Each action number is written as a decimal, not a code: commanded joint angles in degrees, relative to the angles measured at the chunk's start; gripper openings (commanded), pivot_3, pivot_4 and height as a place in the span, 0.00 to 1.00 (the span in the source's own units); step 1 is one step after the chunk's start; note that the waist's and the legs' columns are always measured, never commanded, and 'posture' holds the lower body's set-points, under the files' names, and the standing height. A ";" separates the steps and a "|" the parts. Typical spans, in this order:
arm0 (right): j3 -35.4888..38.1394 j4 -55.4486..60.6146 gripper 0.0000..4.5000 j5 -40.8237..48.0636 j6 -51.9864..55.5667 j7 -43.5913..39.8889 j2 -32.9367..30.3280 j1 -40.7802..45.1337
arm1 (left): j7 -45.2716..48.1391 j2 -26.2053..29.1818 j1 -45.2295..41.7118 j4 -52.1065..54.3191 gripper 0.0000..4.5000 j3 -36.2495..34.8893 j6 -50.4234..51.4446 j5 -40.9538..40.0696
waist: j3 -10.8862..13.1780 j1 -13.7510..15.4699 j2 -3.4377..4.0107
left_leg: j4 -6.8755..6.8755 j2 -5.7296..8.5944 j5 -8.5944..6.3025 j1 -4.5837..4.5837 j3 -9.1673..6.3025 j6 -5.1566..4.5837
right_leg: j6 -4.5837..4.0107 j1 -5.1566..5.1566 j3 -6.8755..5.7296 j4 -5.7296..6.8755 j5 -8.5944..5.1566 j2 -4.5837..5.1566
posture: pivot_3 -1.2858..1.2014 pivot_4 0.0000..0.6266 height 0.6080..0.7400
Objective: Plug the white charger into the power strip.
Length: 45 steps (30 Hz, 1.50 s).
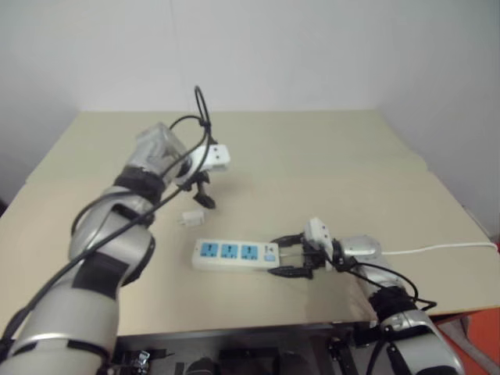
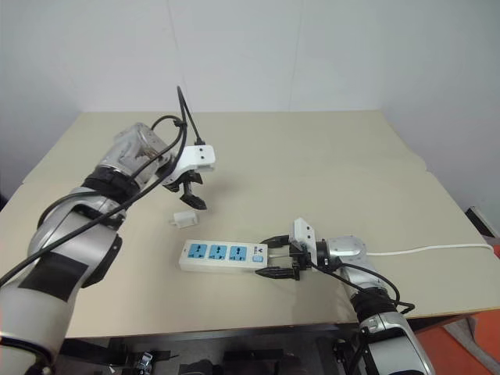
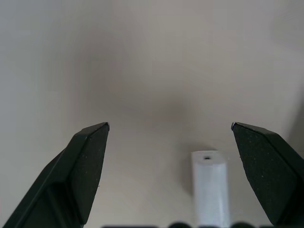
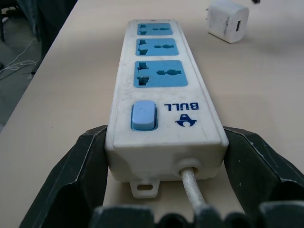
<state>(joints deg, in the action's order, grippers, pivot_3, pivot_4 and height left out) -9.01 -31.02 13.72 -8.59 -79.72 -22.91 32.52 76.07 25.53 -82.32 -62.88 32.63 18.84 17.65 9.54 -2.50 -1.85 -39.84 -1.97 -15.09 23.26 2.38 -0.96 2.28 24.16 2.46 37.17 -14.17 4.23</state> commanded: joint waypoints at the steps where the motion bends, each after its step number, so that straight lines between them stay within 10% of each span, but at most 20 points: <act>1: -1.18 0.49 0.76 -1.42 -0.29 0.55 0.21 -1.67 | 1.39 -1.47 -2.98 -4.60 1.00 0.47 -2.63 2.71 | 0.00 -0.04 0.00 | 0.00 0.00 0.00 0.00 0.00 0.00 | 0.00 0.00 0.00 0.00 0.00 0.00 | 0.52 0.24 1.00; 29: -2.33 4.69 0.76 -2.52 0.60 5.21 0.23 -4.95 | -0.29 -6.36 -0.40 -11.62 1.00 0.73 -4.36 12.72 | 0.00 -0.03 -0.01 | 0.00 0.01 0.00 -0.02 -0.06 0.00 | 0.00 -0.02 0.00 0.04 0.00 0.02 | 0.52 0.24 1.00; 40: -2.14 5.06 0.76 -2.66 0.90 5.53 -0.20 -5.19 | -0.99 -7.18 -0.96 -12.20 0.23 0.02 -2.31 12.51 | 0.00 -0.04 -0.01 | 0.00 0.01 0.00 -0.02 -0.08 0.00 | 0.00 -0.02 -0.01 0.05 0.00 0.02 | 0.52 0.24 1.00; 45: -2.07 5.17 0.76 -2.67 0.89 5.70 -0.31 -5.22 | -1.84 -6.49 -2.08 -10.96 0.22 -1.99 -3.91 11.23 | 0.00 -0.03 -0.01 | 0.00 0.01 0.00 -0.03 -0.09 0.00 | 0.00 -0.02 -0.01 0.05 0.00 0.02 | 0.52 0.24 1.00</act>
<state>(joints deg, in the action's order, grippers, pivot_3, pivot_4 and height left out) -9.48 -25.33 12.91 -8.75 -74.44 -22.93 28.28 74.56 18.40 -82.30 -75.11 32.29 16.08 29.79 9.54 -2.53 -1.85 -39.84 -1.96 -15.09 23.23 2.30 -0.96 2.29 24.13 2.46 37.23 -14.17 4.25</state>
